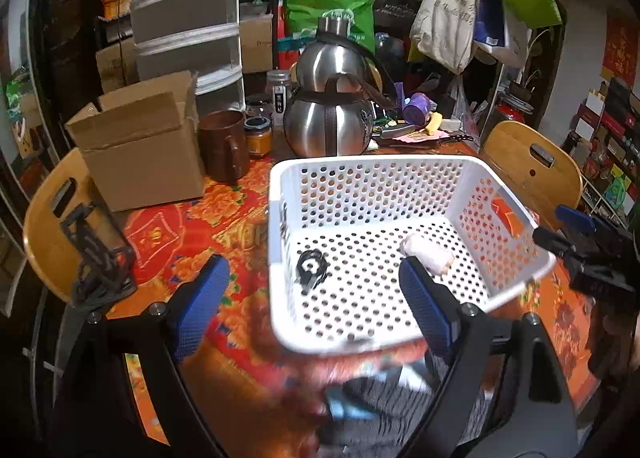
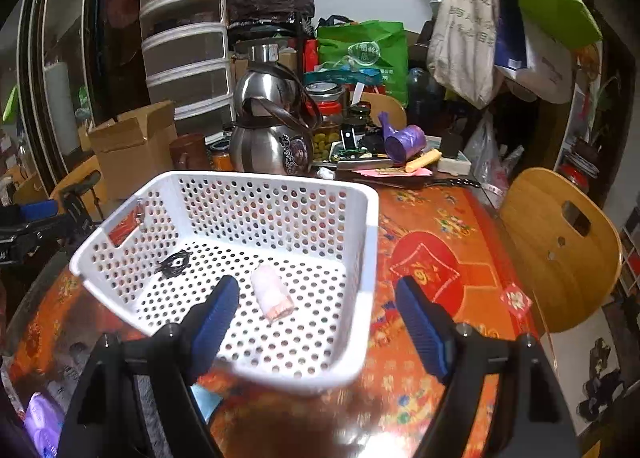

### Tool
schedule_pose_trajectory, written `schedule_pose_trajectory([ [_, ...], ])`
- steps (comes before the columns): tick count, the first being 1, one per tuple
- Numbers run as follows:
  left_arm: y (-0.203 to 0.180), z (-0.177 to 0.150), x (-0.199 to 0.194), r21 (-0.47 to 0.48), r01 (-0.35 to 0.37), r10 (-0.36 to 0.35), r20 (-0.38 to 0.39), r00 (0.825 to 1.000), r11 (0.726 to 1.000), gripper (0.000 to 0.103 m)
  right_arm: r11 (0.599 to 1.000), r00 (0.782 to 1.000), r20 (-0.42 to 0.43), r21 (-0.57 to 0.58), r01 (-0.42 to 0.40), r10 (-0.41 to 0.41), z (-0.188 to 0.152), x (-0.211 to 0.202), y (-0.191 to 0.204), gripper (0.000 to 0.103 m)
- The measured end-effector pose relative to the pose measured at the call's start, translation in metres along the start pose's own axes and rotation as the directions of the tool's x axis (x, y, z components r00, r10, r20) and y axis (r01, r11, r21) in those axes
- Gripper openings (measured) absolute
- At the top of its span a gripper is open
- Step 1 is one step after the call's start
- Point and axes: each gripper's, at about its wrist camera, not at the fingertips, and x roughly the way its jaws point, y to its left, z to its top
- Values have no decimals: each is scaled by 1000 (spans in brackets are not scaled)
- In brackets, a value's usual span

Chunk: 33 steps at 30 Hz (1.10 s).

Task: Organize soft objects
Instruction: 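Grasp the purple tissue pack with both grippers from its sides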

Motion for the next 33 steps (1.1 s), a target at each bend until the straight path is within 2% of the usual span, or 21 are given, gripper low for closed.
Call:
schedule_pose_trajectory([
  [7,22,-60,-80,1,-6,6,101,995,1000,90,1000,999,49,-5,10,-10,-46,-63,10,82],
  [16,34,-188,-142,-30,-11,16,164,986,999,91,998,995,85,38,-55,52,-149,-113,40,84],
  [18,38,-223,-150,-76,43,-29,167,986,996,91,999,994,103,34,-41,37,-173,-127,52,84],
  [21,30,-256,-150,-73,33,-20,165,986,997,91,998,989,133,14,-63,61,-200,-144,69,84],
  [25,21,-291,-146,-55,58,-47,171,984,997,91,993,987,109,-9,-118,118,-230,-145,95,84],
  [33,0,-300,-120,22,107,-109,141,984,994,91,988,978,142,-41,-146,151,-240,-140,119,83],
])
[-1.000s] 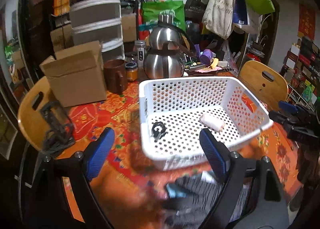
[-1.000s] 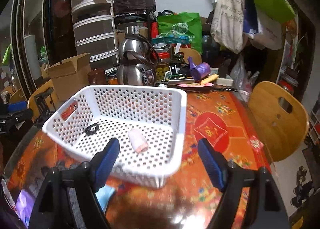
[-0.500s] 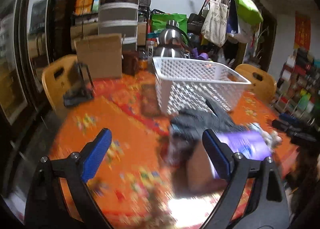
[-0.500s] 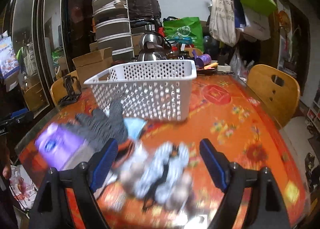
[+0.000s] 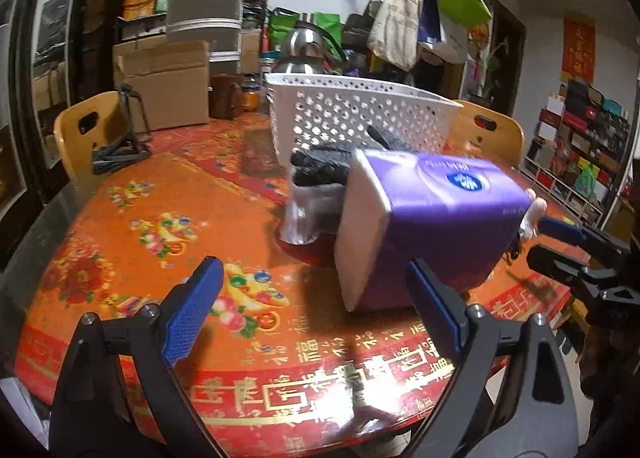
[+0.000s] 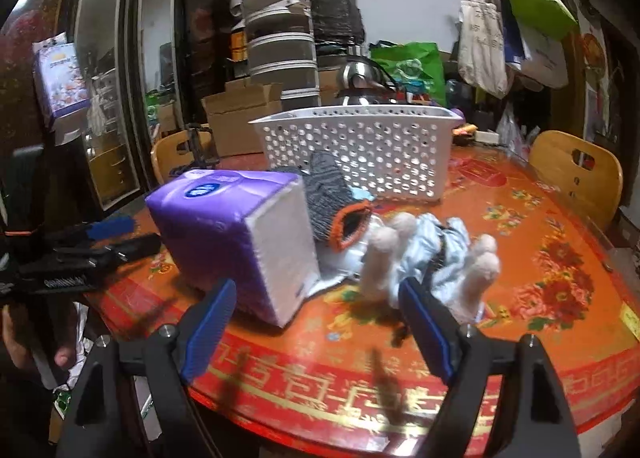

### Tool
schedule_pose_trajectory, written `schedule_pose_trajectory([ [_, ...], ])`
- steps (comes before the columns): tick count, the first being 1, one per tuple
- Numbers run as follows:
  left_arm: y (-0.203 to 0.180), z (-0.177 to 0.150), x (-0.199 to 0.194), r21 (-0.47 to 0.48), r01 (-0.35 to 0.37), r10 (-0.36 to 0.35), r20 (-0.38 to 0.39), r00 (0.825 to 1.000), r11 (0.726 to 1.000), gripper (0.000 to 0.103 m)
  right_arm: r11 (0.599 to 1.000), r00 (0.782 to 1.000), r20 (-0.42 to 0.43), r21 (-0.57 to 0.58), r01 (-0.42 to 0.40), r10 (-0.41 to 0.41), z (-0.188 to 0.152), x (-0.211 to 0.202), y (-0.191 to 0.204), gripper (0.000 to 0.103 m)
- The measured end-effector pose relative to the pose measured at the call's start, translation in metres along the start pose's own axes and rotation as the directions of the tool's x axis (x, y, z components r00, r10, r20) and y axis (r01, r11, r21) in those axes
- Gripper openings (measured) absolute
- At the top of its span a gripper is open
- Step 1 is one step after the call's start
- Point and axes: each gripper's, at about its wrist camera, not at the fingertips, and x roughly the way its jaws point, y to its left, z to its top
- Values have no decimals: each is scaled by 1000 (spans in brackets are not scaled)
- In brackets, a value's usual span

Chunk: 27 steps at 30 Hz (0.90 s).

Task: Organize soft objects
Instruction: 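Grasp the purple tissue pack with both grippers from its sides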

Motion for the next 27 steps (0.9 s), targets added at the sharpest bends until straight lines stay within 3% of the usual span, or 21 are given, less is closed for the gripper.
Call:
schedule_pose_trajectory([
  [4,-11,-2,7,31,24,-24,1,1000,999,91,999,1000,10,-31,-14,14,3,3,9,78],
  [9,-17,5,16,50,49,-49,2,999,998,86,997,999,-25,-65,-30,28,3,18,17,56],
  [16,-14,11,17,48,86,-87,28,996,995,85,993,996,-35,-84,-82,79,5,29,24,49],
  [22,-17,12,20,65,137,-138,14,990,988,65,986,991,-46,-107,-128,123,5,36,31,40],
  [24,-20,12,21,80,159,-160,6,987,984,51,984,991,-44,-120,-128,124,5,36,31,39],
  [27,-27,10,21,109,170,-171,2,985,979,48,983,990,-51,-126,-134,128,5,36,30,38],
])
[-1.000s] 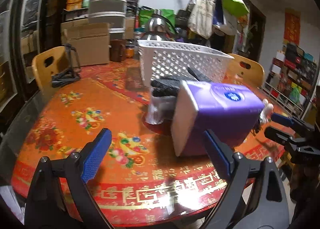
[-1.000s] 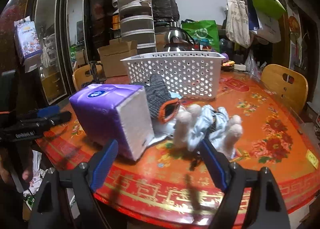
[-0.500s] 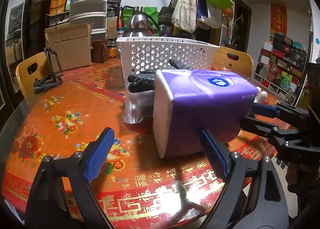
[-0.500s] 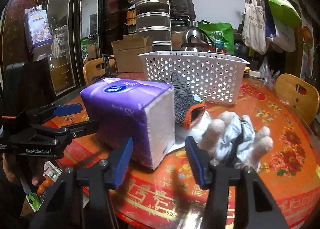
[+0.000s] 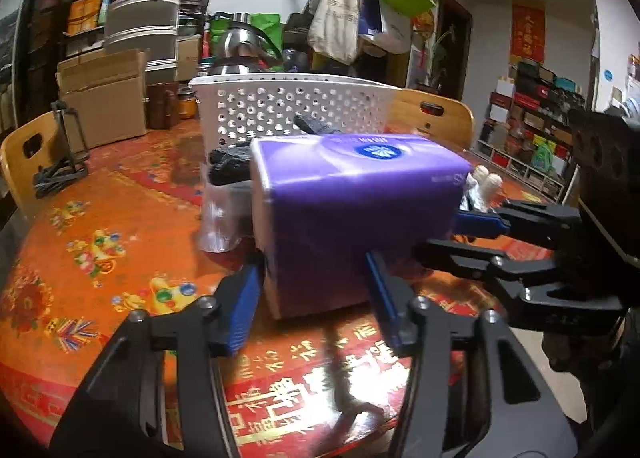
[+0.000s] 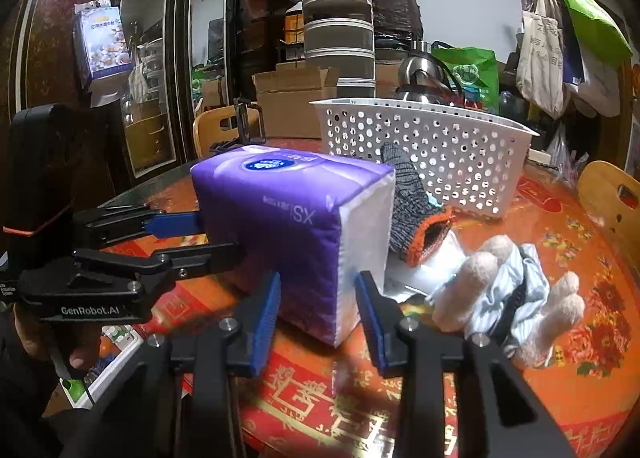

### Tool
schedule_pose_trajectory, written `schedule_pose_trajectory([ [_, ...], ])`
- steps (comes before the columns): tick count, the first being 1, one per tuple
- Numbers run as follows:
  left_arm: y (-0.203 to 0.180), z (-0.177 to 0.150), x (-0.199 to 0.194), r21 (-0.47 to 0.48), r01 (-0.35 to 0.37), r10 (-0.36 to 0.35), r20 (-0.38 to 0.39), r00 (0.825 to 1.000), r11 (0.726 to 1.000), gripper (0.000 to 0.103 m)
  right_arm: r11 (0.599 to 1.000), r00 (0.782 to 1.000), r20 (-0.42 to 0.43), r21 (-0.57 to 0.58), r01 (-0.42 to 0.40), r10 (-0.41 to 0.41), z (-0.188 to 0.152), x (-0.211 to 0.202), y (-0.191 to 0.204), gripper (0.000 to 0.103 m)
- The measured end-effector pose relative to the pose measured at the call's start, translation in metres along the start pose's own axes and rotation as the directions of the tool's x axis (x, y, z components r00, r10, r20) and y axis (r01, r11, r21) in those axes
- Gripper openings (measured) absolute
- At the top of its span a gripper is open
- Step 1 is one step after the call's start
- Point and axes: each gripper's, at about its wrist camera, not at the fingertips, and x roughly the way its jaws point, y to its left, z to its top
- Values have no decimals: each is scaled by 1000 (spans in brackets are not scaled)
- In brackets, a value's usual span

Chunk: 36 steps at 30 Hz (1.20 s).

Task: Organize soft objects
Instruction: 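Grasp the purple tissue pack with both grippers from its sides, then lift the purple tissue pack into the white basket and release it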

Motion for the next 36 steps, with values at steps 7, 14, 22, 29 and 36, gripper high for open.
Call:
schedule_pose_trajectory([
  [7,2,-2,-5,-30,18,-17,4,1000,999,39,1000,1000,-1,-9,10,-10,-1,-2,1,35],
  [14,-4,-2,-18,-16,7,-7,20,1000,1000,32,1000,1000,5,-1,16,-16,1,-9,-2,33],
  [22,-18,6,-40,4,-32,32,49,998,999,32,1000,999,22,-6,27,-27,5,-20,4,32],
  [29,-29,16,-51,13,-43,42,70,997,999,32,998,998,38,-17,53,-53,16,-34,5,32],
  [36,-35,49,-50,15,-33,31,98,995,999,32,996,994,65,-21,85,-84,45,-43,-6,32],
])
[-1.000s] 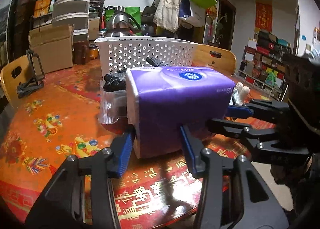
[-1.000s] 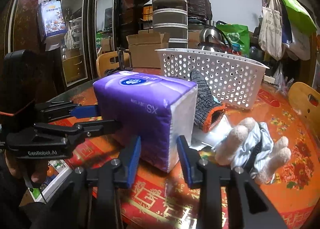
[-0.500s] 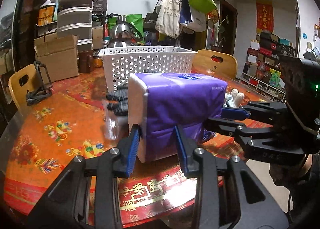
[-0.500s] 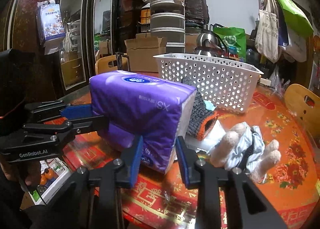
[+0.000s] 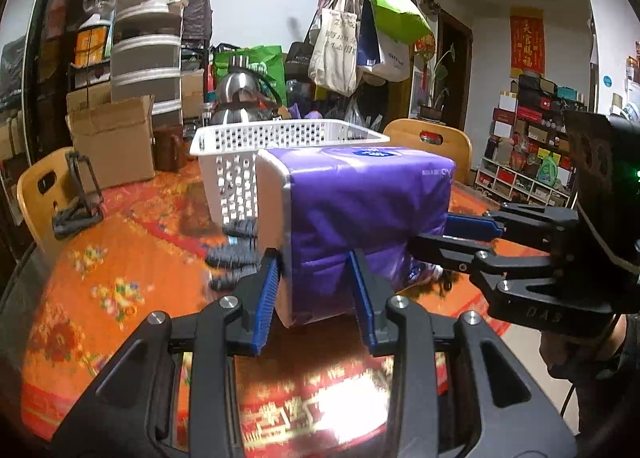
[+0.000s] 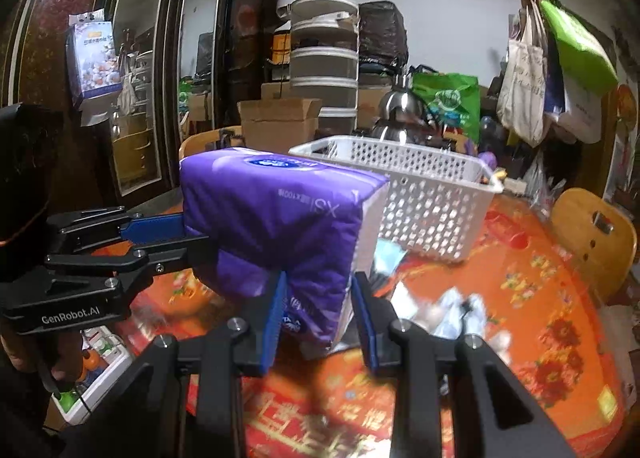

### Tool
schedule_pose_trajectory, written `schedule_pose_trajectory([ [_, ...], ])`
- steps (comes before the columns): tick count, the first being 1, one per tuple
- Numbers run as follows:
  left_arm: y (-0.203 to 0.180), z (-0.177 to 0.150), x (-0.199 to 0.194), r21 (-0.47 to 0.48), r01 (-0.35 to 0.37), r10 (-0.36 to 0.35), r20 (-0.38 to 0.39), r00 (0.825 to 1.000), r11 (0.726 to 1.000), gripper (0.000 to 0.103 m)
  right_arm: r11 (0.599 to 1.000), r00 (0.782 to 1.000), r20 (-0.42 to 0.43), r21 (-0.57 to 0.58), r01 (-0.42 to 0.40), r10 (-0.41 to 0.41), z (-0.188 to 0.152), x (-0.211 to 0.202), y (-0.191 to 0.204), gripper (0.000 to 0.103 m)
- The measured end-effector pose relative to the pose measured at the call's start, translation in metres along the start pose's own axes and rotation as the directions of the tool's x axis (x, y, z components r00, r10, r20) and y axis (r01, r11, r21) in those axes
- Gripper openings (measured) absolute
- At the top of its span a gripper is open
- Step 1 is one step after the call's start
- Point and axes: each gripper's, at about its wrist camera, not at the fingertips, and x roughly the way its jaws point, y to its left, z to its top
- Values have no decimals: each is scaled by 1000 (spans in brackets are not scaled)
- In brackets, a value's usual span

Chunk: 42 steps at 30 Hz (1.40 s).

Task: Organize soft objects
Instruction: 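Lift the purple tissue pack into the white basket and release it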

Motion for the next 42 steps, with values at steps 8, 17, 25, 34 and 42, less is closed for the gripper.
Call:
schedule_pose_trajectory([
  [8,-5,50,15,26,-20,19,30,999,999,32,999,999,23,-30,24,-23,44,7,-24,32],
  [17,4,127,55,26,-17,16,42,999,1000,33,999,999,30,-35,31,-30,104,29,-59,32],
  [25,24,214,122,19,-20,20,-1,1000,1000,33,998,998,-1,-25,57,-57,167,72,-103,32],
  [34,55,231,232,-42,-27,20,-171,985,999,33,998,988,-141,28,62,-58,168,156,-141,32],
  [42,85,213,280,-119,-61,27,-266,963,991,34,998,976,-216,39,44,-35,156,201,-147,32],
])
